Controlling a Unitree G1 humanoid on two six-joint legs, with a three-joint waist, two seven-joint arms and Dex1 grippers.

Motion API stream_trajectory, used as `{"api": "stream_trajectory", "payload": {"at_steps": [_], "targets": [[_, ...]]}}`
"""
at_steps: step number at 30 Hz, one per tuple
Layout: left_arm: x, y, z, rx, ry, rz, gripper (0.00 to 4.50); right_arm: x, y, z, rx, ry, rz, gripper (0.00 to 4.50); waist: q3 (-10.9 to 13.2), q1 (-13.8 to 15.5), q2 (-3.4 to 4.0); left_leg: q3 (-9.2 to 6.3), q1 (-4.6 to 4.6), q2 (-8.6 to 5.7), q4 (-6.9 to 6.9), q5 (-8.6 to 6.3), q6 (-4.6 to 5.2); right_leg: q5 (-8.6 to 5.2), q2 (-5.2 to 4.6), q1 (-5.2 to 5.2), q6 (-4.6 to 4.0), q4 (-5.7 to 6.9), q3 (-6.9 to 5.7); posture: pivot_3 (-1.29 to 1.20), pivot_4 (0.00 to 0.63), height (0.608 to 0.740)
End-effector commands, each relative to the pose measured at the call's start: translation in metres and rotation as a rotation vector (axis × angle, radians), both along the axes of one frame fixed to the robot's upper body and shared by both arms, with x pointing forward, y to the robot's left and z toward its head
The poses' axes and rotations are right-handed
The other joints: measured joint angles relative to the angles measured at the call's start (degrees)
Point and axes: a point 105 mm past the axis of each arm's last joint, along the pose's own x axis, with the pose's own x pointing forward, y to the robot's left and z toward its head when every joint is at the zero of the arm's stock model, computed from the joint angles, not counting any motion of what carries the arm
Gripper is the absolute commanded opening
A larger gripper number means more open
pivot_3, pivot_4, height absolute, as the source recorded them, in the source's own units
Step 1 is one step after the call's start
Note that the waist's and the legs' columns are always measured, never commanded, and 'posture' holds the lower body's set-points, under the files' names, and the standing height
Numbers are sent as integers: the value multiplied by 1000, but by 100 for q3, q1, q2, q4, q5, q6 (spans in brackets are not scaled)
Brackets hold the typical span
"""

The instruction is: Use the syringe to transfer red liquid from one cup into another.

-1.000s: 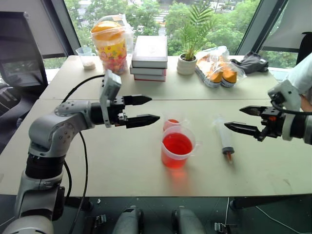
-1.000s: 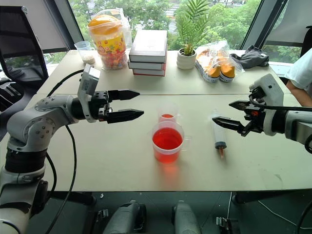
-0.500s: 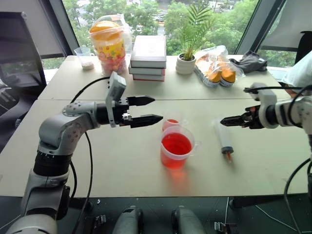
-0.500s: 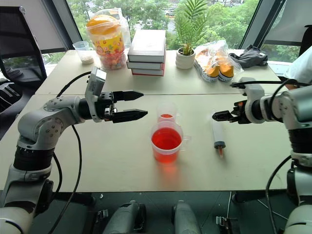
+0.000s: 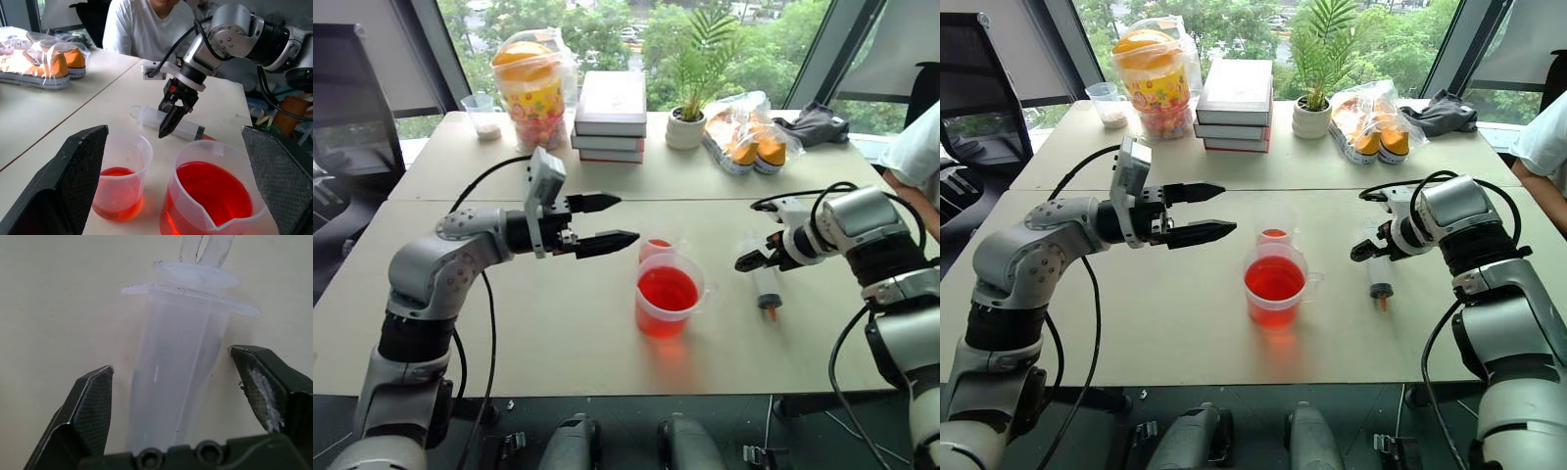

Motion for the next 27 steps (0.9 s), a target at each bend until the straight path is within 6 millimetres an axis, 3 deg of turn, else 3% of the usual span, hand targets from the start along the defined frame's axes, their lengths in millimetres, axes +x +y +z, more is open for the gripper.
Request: {"api": "stream_trajectory", "payload": {"at_steps": [1, 2, 4, 8, 10, 13, 16, 21, 23, 27], "targets": [[-5, 3, 9, -20, -35, 9, 4500, 4, 7, 0, -4, -4, 48, 2659, 0, -9, 0, 0, 1, 0, 0, 0, 0, 0, 0, 0, 0, 0, 0, 0, 150, 740], [-5, 4, 9, -19, -33, 12, 4500, 5, 8, 0, -2, -1, 50, 2084, 0, -14, 0, 0, 2, 0, 0, 0, 0, 0, 0, 0, 0, 1, 0, 0, 150, 740], [-5, 5, 8, -17, -32, 15, 4500, 5, 9, 0, -4, 0, 60, 1435, 0, -25, 0, -1, 4, 2, -1, 0, 0, 0, 3, 0, 0, 3, 0, 0, 150, 740], [-3, 6, 10, -16, -32, 19, 4500, 3, 9, 4, 13, -1, 60, 1434, 0, -25, -1, -2, 5, 3, -1, 0, 0, 0, 4, 0, 0, 5, 0, 0, 150, 740], [0, 7, 13, -15, -35, 18, 4500, 4, 4, 16, 8, -49, 55, 1434, 0, -17, 0, -2, 5, 3, -1, 0, 0, 0, 3, 0, 0, 5, 0, 0, 150, 740], [5, 6, 19, -15, -43, 3, 4500, 9, 3, 63, 28, -281, 121, 1434, 3, 24, 6, -3, -2, 2, -2, 0, 0, 0, 2, -8, 0, 5, -1, 0, 150, 740], [12, 9, 22, -2, -63, 5, 4500, 9, 27, 129, 178, -651, 241, 1434, 4, 21, 6, 0, -7, -2, -3, 0, 0, 0, 0, -11, 0, 1, -2, 0, 150, 740], [20, 11, 33, -17, -83, -5, 4500, -35, 66, 218, 519, -1135, 429, 1434, 3, 10, 5, -6, -6, 4, -9, 0, 0, 0, 8, -11, 1, 2, -3, 0, 150, 740], [22, 11, 35, -14, -90, -13, 4500, -54, 78, 236, 694, -1224, 482, 1434, 3, 5, 5, -9, -4, 5, -10, 0, -1, 0, 8, -9, 1, 4, -4, 0, 150, 740], [24, 7, 37, -7, -95, -40, 4500, -90, 106, 231, 880, -1264, 666, 1434, 3, 24, 5, -10, -2, 3, -6, 1, -2, 0, -6, -5, 1, 9, -5, 0, 150, 740]]}}
